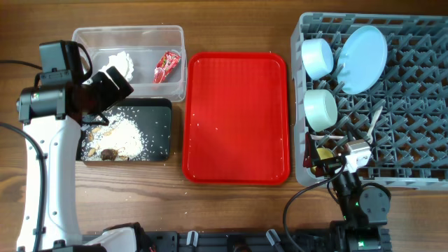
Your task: Sort waste into correct bins and load items into the dishwasher rack
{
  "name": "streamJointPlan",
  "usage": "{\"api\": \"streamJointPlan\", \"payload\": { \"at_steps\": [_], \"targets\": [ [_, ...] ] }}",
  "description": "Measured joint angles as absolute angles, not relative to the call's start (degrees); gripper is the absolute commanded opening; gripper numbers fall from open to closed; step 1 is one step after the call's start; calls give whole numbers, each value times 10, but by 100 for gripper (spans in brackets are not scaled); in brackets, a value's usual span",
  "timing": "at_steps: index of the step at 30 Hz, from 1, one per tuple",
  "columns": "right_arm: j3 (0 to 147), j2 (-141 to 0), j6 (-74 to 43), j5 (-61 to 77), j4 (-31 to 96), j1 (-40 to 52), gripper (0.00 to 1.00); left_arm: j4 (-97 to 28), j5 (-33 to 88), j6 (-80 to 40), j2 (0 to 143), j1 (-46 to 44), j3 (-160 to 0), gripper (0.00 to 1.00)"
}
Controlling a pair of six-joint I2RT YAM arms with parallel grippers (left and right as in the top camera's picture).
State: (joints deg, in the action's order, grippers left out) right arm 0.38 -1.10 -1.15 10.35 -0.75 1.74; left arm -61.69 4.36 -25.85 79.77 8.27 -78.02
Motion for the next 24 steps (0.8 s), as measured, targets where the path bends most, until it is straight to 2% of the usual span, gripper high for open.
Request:
{"api": "streamJointPlan", "payload": {
  "at_steps": [5, 10, 20, 24],
  "targets": [
    [4, -11, -11, 103, -7, 17, 100, -598, 41, -258, 744, 82, -771, 100],
    [4, -11, -11, 102, -7, 17, 100, -447, 56, -217, 608, 51, -689, 100],
    [4, -11, -8, 102, -7, 17, 100, -70, 147, -140, 306, 30, -325, 100],
    [4, -10, -7, 102, -7, 17, 100, 29, 162, -138, 201, 21, -180, 100]
  ]
}}
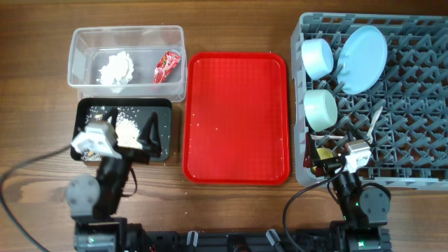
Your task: Sort waste into correct bins and load items into the dishwasher rack
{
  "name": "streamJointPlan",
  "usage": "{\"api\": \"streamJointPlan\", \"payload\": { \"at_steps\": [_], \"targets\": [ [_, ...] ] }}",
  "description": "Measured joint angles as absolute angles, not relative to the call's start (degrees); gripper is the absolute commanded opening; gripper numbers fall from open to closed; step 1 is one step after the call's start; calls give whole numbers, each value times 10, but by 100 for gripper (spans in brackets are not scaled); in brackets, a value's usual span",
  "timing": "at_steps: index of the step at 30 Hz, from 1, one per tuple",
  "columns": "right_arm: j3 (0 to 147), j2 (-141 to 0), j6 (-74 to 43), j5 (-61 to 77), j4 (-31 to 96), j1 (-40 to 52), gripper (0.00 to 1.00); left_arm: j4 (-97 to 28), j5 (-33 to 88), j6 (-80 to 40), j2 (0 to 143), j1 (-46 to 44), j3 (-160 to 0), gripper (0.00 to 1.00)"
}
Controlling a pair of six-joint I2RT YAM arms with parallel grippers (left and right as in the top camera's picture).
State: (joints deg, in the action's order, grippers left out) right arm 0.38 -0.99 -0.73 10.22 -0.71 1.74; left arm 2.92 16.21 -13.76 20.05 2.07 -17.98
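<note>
The red tray (236, 119) in the middle is bare apart from a few crumbs. The clear bin (126, 64) holds a crumpled white tissue (116, 68) and a red wrapper (166, 66). A black tray (159, 112) carries rice and food scraps (127, 129). The grey dishwasher rack (392, 119) holds two white cups (318, 57), a light blue plate (362, 49) and a utensil (374, 120). My left gripper (143, 136) is folded back low over the black tray's front. My right gripper (323, 155) rests at the rack's front left corner. Neither jaw gap shows.
Wooden table (42, 140) all around. The rack fills the right side, and the two bins stand at the far left with the red tray between. Both arm bases sit at the front edge, with a cable (21, 175) trailing at the left.
My left arm has drawn back from above the clear bin and black tray to a folded pose at the front edge. The tissue now shows fully in the bin. The right arm has not moved.
</note>
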Motion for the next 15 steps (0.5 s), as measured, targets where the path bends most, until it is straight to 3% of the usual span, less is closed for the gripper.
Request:
{"api": "streamJointPlan", "payload": {
  "at_steps": [5, 15],
  "targets": [
    [4, -10, -7, 102, -7, 17, 100, 37, 148, -138, 115, 12, -88, 100],
    [4, -10, -7, 102, -7, 17, 100, 29, 73, -137, 59, 12, -55, 100]
  ]
}}
